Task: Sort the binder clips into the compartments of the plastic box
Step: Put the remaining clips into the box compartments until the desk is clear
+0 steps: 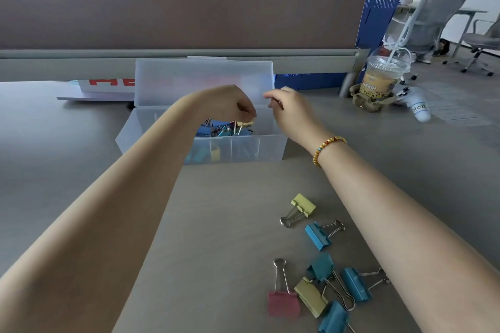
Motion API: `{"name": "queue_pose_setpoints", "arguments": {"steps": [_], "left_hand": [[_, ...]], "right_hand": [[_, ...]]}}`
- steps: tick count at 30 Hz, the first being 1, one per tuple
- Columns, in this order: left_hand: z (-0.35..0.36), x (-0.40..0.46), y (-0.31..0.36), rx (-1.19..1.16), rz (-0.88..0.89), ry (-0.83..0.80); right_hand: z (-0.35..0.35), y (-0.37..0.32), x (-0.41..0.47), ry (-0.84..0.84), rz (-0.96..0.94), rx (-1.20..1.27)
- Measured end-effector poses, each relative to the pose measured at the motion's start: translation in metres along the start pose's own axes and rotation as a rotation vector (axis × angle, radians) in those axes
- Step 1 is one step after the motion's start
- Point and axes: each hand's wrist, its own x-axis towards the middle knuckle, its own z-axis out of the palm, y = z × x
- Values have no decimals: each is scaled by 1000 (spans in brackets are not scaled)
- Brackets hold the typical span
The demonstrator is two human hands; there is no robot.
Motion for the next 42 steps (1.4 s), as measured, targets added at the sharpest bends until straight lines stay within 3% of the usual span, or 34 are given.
{"name": "queue_pose_setpoints", "arguments": {"steps": [12, 16, 21, 23, 25, 29, 37, 42], "left_hand": [[30, 8, -8, -310, -166, 447], [39, 7, 1, -385, -191, 484], [49, 7, -3, -57, -219, 549], [47, 9, -7, -51, -173, 590], [42, 11, -8, -80, -94, 540], [41, 16, -15, 100, -82, 262], [41, 13, 4, 174, -219, 241], [42, 2, 7, -59, -182, 311]], "right_hand": [[-4, 5, -13, 5, -13, 4], [-3, 4, -18, 7, -29, -5], [-5, 1, -22, 4, -32, -14], [-6, 0, -22, 4, -42, -18], [-6, 0, -22, 2, -56, -21], [-5, -1, -22, -1, -56, -26], [-8, 1, -26, 0, -41, 15], [-18, 4, -41, 34, -9, 63]]}}
